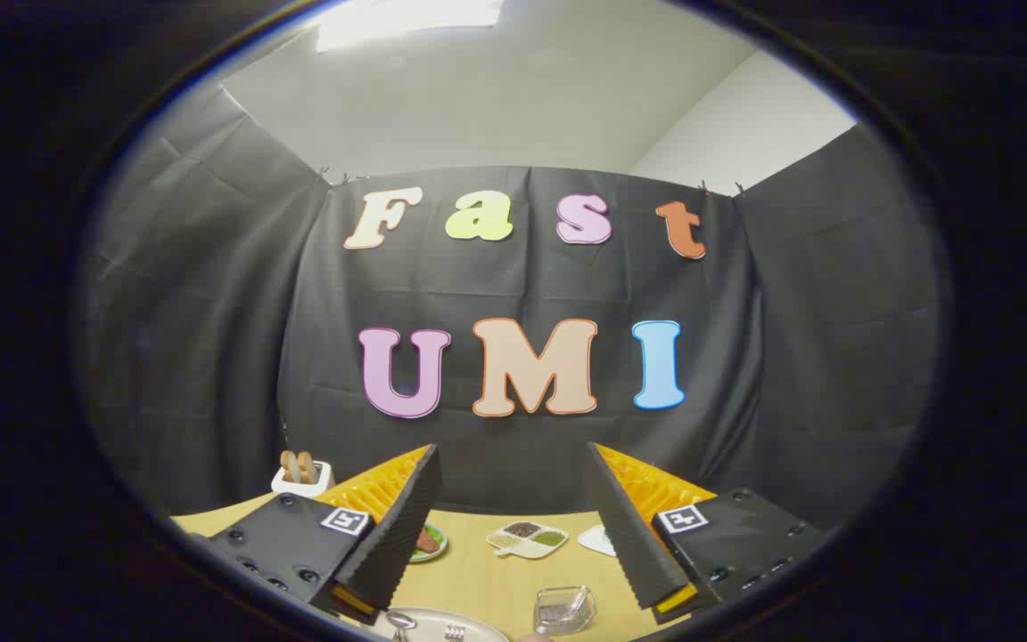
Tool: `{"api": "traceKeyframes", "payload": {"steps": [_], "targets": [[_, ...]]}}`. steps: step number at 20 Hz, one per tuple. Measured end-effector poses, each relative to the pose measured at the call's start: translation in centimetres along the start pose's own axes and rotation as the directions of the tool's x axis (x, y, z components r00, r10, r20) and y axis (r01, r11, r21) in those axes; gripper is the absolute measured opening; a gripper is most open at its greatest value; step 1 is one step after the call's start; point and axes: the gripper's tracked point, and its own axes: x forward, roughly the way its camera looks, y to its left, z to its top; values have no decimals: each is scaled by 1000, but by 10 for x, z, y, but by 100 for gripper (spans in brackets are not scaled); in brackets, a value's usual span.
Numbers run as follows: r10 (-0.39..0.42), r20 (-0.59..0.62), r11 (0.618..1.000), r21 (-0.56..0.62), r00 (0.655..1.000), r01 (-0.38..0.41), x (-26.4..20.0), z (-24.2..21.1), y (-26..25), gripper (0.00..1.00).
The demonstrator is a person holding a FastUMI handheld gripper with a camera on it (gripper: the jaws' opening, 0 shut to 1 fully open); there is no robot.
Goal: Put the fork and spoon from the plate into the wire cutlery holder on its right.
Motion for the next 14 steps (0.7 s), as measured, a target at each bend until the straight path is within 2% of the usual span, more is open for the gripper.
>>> {"api": "traceKeyframes", "payload": {"steps": [14], "targets": [[8, 8, 1000, 19, 1000, -8, 5, -1, 4, 100]]}}
